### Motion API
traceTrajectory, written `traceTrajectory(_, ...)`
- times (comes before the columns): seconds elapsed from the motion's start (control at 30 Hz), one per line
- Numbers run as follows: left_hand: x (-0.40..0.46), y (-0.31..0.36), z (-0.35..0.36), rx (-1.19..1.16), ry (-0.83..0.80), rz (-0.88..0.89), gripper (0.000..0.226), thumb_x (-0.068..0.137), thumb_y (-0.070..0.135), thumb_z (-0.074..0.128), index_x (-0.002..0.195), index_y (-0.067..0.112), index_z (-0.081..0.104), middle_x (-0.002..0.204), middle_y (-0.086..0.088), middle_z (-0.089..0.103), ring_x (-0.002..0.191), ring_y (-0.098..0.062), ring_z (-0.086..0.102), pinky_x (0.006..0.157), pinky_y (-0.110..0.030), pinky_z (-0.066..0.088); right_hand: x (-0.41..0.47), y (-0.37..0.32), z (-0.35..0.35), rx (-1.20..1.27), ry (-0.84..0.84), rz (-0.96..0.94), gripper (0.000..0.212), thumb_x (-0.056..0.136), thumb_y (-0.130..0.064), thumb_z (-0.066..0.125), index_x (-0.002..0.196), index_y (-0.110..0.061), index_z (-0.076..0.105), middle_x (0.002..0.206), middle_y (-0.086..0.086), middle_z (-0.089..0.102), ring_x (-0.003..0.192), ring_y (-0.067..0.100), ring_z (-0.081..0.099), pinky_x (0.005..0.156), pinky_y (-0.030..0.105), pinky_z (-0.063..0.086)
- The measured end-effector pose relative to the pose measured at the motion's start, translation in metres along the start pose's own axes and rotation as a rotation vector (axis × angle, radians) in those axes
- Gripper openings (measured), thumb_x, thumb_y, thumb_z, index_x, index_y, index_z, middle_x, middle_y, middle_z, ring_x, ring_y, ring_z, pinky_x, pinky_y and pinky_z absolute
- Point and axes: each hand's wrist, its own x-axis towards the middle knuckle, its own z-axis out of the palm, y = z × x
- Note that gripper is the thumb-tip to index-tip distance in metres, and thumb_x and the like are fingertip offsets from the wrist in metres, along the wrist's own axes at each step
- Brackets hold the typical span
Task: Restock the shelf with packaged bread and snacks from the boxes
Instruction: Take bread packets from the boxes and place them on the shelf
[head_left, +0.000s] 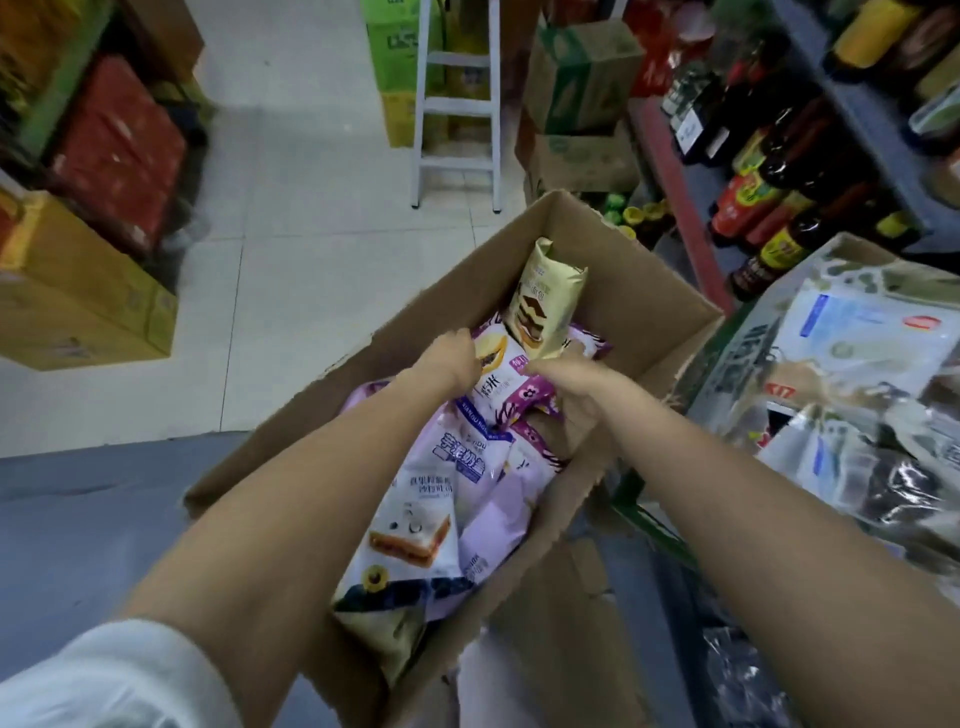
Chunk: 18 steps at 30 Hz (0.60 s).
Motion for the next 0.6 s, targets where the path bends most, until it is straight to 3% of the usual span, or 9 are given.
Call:
traceTrajectory(0.13,0.062,0.007,0.021,-0.164,-0.142,-0.098,0.045,0.096,0.019,0.046,0.134,-0.004,0.037,0.134,-0.022,0.047,0.122,-0.034,0.049,0.094,-0.034,0.041,0.076,0.002,0.000,0.212,0.168,0.036,0.113,0.075,-0.037,0.076,0.151,-0.011,-0.002,0.157,0.010,0.018,0.143,0.028,0.022,0.116,0.042,0.024)
traceTrajectory(0.2,0.081,0.007,0.030,-0.301,-0.149,-0.175,0.054,0.096,0.023,0.047,0.140,-0.001,0.029,0.139,-0.020,0.043,0.125,-0.033,0.046,0.099,-0.034,0.039,0.095,-0.001,-0.001,0.322,0.247,-0.036,0.115,0.070,-0.038,0.079,0.151,-0.014,0.001,0.156,0.010,0.023,0.143,0.026,0.024,0.117,0.044,0.024)
traceTrajectory(0.27,0.100,0.007,0.042,-0.394,-0.138,-0.223,0.060,0.096,0.030,0.047,0.145,0.003,0.023,0.144,-0.018,0.039,0.130,-0.034,0.041,0.105,-0.034,0.035,0.115,-0.003,-0.001,0.363,0.277,-0.079,0.096,0.074,-0.036,0.076,0.147,-0.012,0.019,0.148,0.011,0.038,0.136,0.028,0.037,0.112,0.043,0.032)
traceTrajectory(0.37,0.116,0.004,0.058,-0.325,-0.092,-0.229,0.068,0.096,0.048,0.041,0.147,0.008,0.022,0.148,-0.018,0.032,0.136,-0.035,0.032,0.112,-0.040,0.028,0.126,0.000,-0.005,0.174,0.345,-0.121,0.055,0.085,-0.032,0.066,0.127,-0.005,0.044,0.130,0.015,0.053,0.122,0.032,0.050,0.100,0.036,0.040)
traceTrajectory(0.47,0.114,0.008,0.063,-0.271,-0.028,-0.210,0.057,0.093,0.052,0.043,0.139,0.019,0.041,0.139,-0.017,0.040,0.130,-0.035,0.034,0.107,-0.043,0.032,0.123,0.004,-0.011,0.064,0.296,-0.146,0.049,0.089,-0.029,0.061,0.126,-0.002,0.043,0.132,0.018,0.049,0.123,0.035,0.047,0.100,0.037,0.038)
traceTrajectory(0.6,0.098,0.022,0.053,-0.287,0.119,-0.120,0.023,0.093,0.036,0.054,0.106,0.018,0.059,0.126,-0.012,0.047,0.120,-0.030,0.040,0.099,-0.041,0.036,0.100,0.006,-0.020,-0.017,0.323,-0.151,0.051,0.092,-0.029,0.054,0.132,-0.003,0.037,0.134,0.021,0.040,0.124,0.038,0.042,0.103,0.042,0.037)
